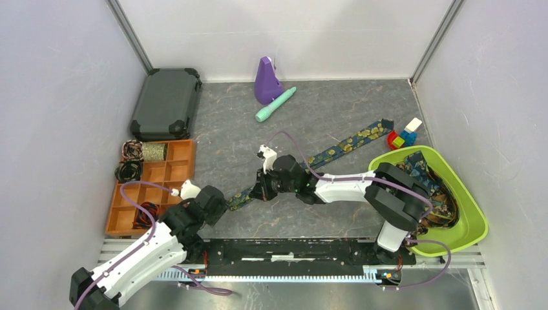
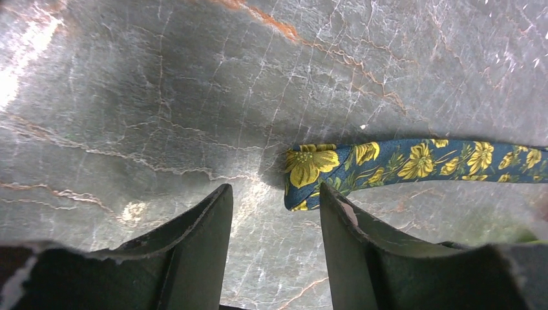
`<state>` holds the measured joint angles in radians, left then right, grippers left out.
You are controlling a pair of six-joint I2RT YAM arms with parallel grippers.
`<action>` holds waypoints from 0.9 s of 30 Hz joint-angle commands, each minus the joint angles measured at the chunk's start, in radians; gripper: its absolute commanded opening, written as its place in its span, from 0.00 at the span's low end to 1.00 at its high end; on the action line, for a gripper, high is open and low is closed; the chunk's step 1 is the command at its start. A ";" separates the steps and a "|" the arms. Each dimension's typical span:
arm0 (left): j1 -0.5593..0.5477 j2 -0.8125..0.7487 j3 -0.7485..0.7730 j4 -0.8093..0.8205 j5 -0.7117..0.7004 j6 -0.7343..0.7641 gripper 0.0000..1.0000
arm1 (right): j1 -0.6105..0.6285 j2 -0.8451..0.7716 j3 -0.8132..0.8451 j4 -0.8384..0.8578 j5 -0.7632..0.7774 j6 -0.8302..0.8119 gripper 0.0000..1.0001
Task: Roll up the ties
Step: Roll the tie at the center of the board.
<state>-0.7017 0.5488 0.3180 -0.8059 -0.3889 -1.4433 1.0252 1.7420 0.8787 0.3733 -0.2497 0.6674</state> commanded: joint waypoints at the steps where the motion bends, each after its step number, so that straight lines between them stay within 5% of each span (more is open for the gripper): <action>1: 0.007 0.011 -0.015 0.073 -0.007 -0.095 0.58 | -0.006 -0.063 -0.050 0.020 0.025 -0.024 0.03; 27: 0.007 0.212 -0.023 0.196 0.015 -0.065 0.29 | -0.008 -0.056 -0.129 0.061 0.014 -0.019 0.02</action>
<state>-0.7017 0.7387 0.2947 -0.6308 -0.3817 -1.5192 1.0199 1.7023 0.7589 0.3874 -0.2420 0.6571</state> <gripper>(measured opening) 0.332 0.025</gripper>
